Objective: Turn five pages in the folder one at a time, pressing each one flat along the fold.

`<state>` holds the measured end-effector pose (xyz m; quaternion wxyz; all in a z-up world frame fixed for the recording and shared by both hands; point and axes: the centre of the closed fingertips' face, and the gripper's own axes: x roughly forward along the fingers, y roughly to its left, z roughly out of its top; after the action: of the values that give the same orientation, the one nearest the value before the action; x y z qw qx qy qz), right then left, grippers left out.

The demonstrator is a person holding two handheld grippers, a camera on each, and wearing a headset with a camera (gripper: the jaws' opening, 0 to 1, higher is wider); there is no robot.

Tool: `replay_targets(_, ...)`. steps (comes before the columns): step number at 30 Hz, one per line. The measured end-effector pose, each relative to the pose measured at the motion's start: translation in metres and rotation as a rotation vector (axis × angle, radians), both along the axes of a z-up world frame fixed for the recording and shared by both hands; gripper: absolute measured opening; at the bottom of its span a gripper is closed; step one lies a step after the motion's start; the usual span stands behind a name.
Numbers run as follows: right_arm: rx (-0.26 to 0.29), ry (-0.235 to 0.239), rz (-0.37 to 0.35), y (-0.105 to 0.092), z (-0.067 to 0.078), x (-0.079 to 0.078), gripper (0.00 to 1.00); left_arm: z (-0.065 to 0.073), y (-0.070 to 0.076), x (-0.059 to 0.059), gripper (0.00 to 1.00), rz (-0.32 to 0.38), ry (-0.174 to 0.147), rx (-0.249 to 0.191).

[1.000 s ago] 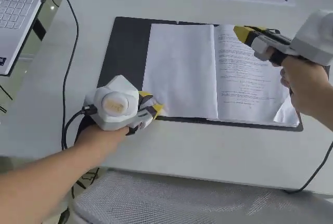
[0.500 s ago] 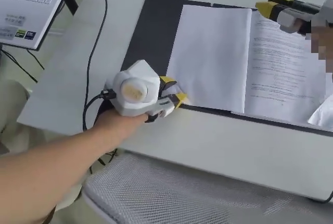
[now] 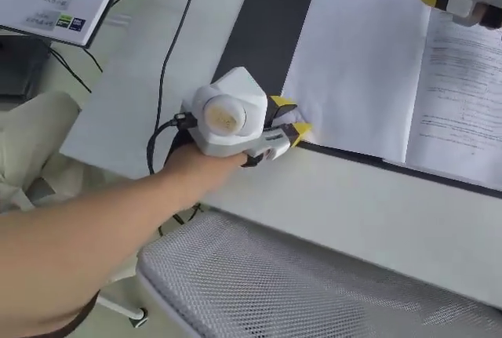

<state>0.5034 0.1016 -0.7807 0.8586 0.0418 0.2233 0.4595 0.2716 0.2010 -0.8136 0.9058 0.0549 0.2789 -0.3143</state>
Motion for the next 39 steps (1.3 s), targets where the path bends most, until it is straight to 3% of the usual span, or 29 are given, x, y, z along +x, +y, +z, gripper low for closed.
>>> replay_targets(4, -0.017, 0.008, 0.012, -0.002, -0.012, 0.008, 0.22, 0.000, 0.000, 0.000, 0.21, 0.006, 0.001, 0.000)
replay_targets(12, -0.063, 0.008, 0.061, -0.004, -0.028, 0.006, 0.21, 0.004, -0.003, -0.003, 0.21, 0.019, -0.004, -0.007)
replay_targets(22, -0.127, -0.056, 0.129, -0.003, -0.030, -0.008, 0.19, 0.008, -0.004, -0.004, 0.20, 0.022, -0.003, -0.003)
replay_targets(39, -0.121, -0.064, 0.183, -0.009, -0.024, -0.036, 0.17, 0.009, -0.002, -0.003, 0.19, 0.029, -0.002, -0.006)
